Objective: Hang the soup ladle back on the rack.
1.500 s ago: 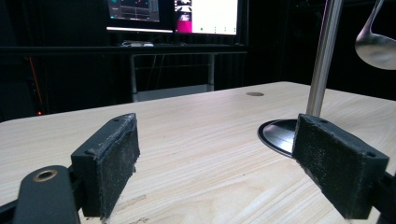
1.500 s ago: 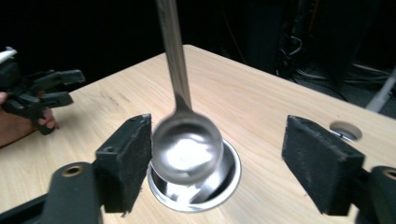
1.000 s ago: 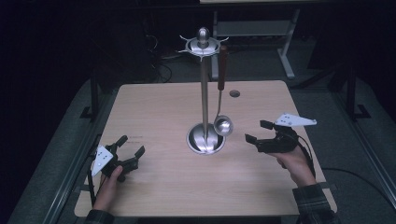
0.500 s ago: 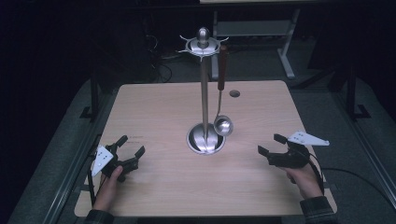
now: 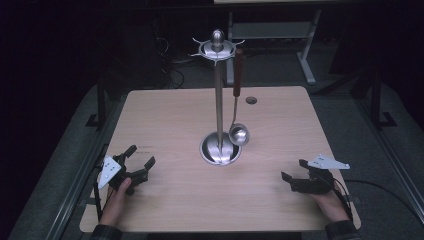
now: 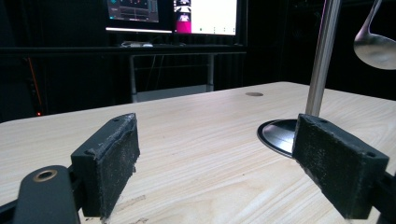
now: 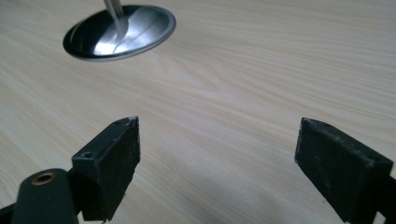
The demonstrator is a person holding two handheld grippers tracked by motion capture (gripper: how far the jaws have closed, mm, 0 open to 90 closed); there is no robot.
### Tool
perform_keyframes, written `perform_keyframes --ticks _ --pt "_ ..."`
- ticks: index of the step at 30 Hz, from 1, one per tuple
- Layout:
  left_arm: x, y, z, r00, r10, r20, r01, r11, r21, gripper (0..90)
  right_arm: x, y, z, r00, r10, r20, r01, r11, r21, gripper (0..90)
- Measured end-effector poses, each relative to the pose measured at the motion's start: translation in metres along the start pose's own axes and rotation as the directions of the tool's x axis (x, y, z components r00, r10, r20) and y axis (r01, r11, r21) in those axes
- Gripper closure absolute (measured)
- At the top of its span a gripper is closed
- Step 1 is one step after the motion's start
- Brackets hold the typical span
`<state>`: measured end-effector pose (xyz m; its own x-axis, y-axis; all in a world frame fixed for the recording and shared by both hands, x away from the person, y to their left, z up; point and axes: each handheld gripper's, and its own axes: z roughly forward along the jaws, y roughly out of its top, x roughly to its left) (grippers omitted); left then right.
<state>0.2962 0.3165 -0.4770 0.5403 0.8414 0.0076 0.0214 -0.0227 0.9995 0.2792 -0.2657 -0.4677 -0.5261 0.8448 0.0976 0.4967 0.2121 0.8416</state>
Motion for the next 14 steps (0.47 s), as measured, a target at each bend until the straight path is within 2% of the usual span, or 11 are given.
perform_keyframes --ticks 7,14 --pt "0.0 0.0 -0.0001 1.0 -0.001 0.0 0.001 1.0 0.0 14.4 0.0015 -0.0031 0.0068 0.9992 -0.032 0.022 0.031 0.998 0.053 13.6" --pt "0.0001 0.0001 -0.0001 1.0 0.0 0.0 0.0 1.0 0.003 14.4 0.0007 -0.0034 0.0074 0.9993 -0.03 0.025 0.028 0.998 0.051 13.5"
